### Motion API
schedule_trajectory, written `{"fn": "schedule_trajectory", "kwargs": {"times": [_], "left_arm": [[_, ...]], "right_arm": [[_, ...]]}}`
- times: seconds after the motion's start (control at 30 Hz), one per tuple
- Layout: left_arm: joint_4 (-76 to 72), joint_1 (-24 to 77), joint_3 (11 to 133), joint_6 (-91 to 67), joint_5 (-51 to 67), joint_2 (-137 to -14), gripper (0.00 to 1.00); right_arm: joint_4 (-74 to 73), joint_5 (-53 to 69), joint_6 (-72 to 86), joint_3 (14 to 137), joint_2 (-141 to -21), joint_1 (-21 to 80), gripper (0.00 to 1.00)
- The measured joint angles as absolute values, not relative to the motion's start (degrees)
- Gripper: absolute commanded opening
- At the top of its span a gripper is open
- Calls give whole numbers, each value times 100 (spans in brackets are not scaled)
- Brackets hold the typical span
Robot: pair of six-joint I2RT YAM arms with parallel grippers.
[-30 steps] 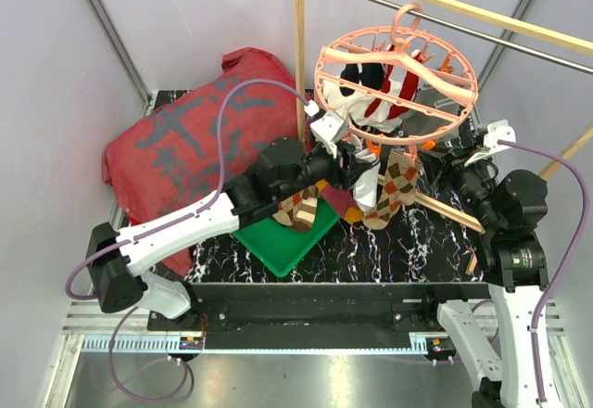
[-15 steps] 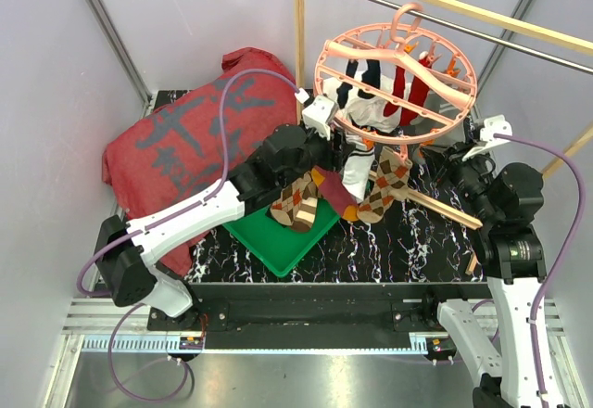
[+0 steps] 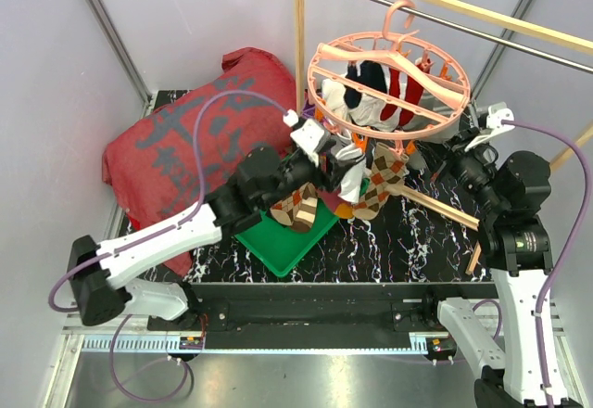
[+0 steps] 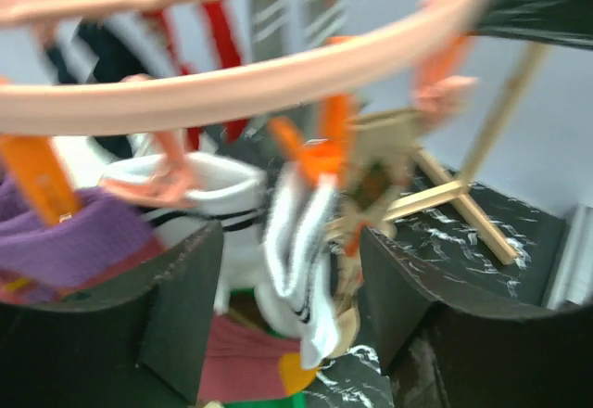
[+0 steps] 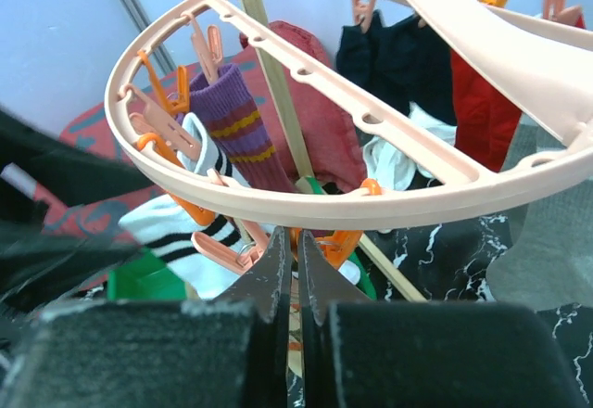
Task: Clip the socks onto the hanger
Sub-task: Open the clamp at the hanger.
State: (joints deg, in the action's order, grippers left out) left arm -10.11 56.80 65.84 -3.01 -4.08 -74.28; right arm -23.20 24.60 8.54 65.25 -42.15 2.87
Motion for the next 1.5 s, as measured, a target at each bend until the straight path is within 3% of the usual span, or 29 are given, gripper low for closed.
{"fn": "schedule_trajectory", "kwargs": {"times": [0.2,0.57,0.97,1.2,1.5], "left_arm": [[-1603,6298,6307,311,-384,-6936,75],[-1544,6497,6316,493,-718,-6914,76],[-1824,7225,8195,16,436,-9035,76],[-1789,7201,8289,-97,250,-9771,75],[-2040,6840,8285,-226,-21,-9821,73]], "right_arm": [[-2547,2502,1227,6899,-4368,287,0],[-2991,2462,1461,7096,-4421,287,0],[-3153,2322,954,6971,-4156,292,0],[-3208,2224,854,6971,-4069,366,0],[-3223,2143,779,6971,-4062,458,0]]}}
